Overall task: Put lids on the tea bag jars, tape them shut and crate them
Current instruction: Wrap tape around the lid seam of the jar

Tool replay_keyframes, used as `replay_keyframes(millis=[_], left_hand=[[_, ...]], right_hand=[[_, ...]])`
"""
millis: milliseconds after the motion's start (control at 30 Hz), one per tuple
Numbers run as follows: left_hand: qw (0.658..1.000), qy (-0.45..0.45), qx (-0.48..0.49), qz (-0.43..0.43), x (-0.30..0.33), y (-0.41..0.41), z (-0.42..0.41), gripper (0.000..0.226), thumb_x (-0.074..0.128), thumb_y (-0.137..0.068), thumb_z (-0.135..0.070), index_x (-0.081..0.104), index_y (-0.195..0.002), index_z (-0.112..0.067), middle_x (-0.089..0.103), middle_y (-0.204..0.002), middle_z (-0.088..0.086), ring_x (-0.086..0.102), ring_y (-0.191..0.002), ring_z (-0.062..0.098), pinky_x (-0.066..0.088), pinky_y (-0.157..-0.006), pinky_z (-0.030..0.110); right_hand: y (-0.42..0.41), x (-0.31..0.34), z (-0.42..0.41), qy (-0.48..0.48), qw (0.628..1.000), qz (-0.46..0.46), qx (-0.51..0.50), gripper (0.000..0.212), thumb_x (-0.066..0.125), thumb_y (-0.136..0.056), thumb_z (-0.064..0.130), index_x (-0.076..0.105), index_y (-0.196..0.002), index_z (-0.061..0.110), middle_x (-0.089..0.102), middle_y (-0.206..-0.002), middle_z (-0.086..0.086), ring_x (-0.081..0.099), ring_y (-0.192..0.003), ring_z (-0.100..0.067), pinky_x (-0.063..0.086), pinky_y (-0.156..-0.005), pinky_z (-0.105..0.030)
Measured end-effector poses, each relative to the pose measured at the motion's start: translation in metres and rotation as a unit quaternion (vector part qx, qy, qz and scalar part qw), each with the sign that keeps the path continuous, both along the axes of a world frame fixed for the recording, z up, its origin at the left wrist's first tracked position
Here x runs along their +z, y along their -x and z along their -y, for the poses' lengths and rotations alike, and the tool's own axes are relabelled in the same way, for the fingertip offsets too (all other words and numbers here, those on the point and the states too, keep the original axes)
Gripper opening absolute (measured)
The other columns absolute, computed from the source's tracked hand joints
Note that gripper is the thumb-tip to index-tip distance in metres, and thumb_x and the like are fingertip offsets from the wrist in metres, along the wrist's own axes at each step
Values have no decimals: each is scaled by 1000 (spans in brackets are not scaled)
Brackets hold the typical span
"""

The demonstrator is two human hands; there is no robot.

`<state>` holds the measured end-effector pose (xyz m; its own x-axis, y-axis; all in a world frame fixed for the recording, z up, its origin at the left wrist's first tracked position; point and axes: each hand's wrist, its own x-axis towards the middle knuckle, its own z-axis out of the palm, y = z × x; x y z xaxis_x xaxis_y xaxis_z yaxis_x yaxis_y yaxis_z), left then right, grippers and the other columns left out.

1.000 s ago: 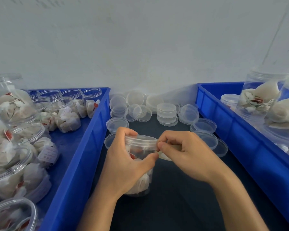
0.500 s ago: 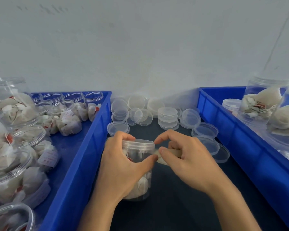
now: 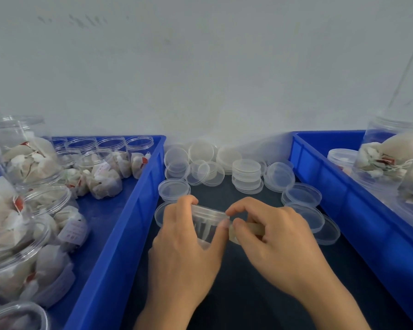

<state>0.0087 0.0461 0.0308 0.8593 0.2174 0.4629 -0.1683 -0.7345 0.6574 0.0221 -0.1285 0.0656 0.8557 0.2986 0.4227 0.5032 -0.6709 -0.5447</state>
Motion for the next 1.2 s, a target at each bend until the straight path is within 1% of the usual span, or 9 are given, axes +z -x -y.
replay_keyframes(millis=[100,233,333,467,600,767,867,1033,1200], left_hand=[[1000,-2,-15,-9,-2,-1,0,59,51,-86,-82,31,-131,-49,40,-118,-24,55,-92,0,37,-63,15],[998,25,-46,-18,-4,-1,-4,58,52,-82,-77,30,-131,-54,40,-123,-30,57,-102,1,41,-70,17],[995,66,-69,-16,-5,1,-8,51,47,-77,-75,34,-124,-59,53,-120,-27,60,-102,-4,43,-71,18],[992,104,-72,-11,-4,0,-11,44,44,-89,-84,41,-121,-54,67,-100,-15,65,-94,-5,48,-67,13],[992,107,-69,-7,-1,-3,-10,44,42,-84,-78,44,-117,-47,58,-77,-8,64,-79,-6,45,-66,7],[992,108,-66,-21,-3,-6,-12,36,55,-88,-69,43,-115,-48,58,-75,-7,65,-74,-6,47,-63,8],[992,103,-67,-25,-5,-7,-13,41,62,-85,-68,43,-116,-49,69,-84,-10,70,-78,-2,51,-65,11],[992,103,-70,-15,-4,-6,-13,47,58,-83,-77,43,-117,-48,70,-92,-21,71,-77,0,51,-66,10],[991,113,-74,-18,-3,-6,-14,50,65,-81,-74,43,-116,-47,72,-92,-21,72,-73,4,54,-66,14]], right_hand=[[1,0,-1,-3,1000,4,0,35,36,-88,63,61,-105,45,62,-66,10,60,-63,-15,46,-58,-30],[0,-1,0,0,1000,-3,2,17,49,-94,54,59,-106,46,61,-66,9,60,-62,-16,47,-57,-31],[-1,-3,0,4,1000,-4,2,10,54,-96,50,56,-106,47,60,-67,9,59,-62,-16,47,-55,-31],[-2,-3,0,-2,1000,-11,5,10,54,-96,52,51,-103,47,60,-66,9,58,-59,-16,42,-55,-26],[-3,-4,0,37,999,-30,8,12,49,-98,56,50,-100,44,64,-67,10,60,-64,-16,48,-58,-29],[-7,-4,1,28,998,-53,9,18,53,-101,58,56,-95,41,64,-64,15,59,-66,-13,44,-59,-27],[-8,-4,1,21,998,-64,12,22,53,-100,61,59,-94,40,61,-61,17,56,-62,-10,41,-59,-26],[-8,-1,3,13,997,-75,17,27,50,-96,64,61,-95,40,62,-65,21,58,-66,-12,47,-62,-30],[-6,-1,0,21,998,-57,2,19,55,-98,59,60,-94,41,63,-67,12,57,-67,-17,53,-65,-36]])
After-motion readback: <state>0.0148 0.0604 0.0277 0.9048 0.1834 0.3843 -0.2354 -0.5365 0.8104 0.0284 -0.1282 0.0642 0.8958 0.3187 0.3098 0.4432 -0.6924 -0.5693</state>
